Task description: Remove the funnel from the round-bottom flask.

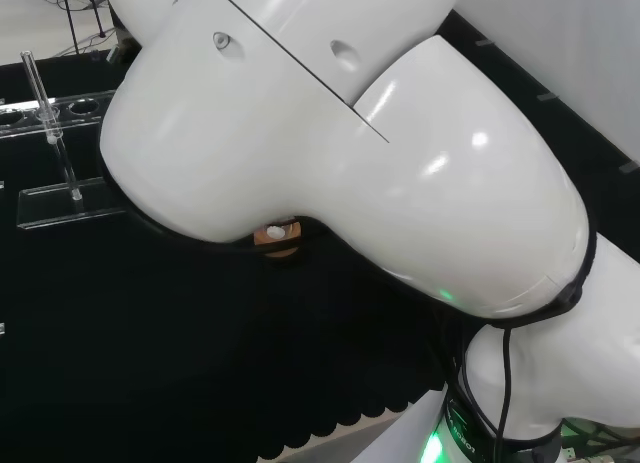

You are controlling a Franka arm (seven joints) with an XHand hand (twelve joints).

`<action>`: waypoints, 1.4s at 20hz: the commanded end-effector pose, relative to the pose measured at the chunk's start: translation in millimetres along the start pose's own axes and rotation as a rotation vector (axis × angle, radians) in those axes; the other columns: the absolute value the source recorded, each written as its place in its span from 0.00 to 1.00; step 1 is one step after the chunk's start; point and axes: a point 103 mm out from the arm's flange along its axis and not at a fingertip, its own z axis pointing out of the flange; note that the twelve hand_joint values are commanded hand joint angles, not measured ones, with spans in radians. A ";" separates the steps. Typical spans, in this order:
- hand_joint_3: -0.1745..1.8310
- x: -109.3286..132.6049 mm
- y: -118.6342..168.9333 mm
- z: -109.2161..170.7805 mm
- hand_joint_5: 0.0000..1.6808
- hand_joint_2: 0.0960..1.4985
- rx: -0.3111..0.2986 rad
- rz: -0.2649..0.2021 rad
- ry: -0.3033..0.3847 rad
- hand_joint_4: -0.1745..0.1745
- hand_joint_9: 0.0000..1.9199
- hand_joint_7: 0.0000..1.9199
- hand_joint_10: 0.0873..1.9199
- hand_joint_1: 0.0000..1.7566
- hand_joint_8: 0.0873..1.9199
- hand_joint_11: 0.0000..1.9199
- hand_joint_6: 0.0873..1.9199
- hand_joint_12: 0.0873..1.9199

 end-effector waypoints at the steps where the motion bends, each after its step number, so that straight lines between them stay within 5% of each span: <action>1: 0.23 -4.9 1.1 5.7 0.00 0.42 -0.022 0.009 -0.005 0.28 0.10 0.00 0.40 0.36 0.21 0.17 0.00 0.75; 15: 0.31 1.5 6.3 12.3 0.02 0.38 -0.044 -0.035 -0.016 0.26 0.25 0.01 0.32 0.40 0.32 0.20 0.00 0.73; 23: 0.37 7.6 5.6 5.9 0.25 0.37 -0.128 -0.052 -0.058 0.36 0.46 0.27 0.22 0.46 0.31 0.27 0.00 0.67; 28: 0.38 7.8 4.7 2.0 0.34 0.38 -0.154 -0.048 -0.068 0.44 0.51 0.34 0.20 0.49 0.29 0.32 0.02 0.64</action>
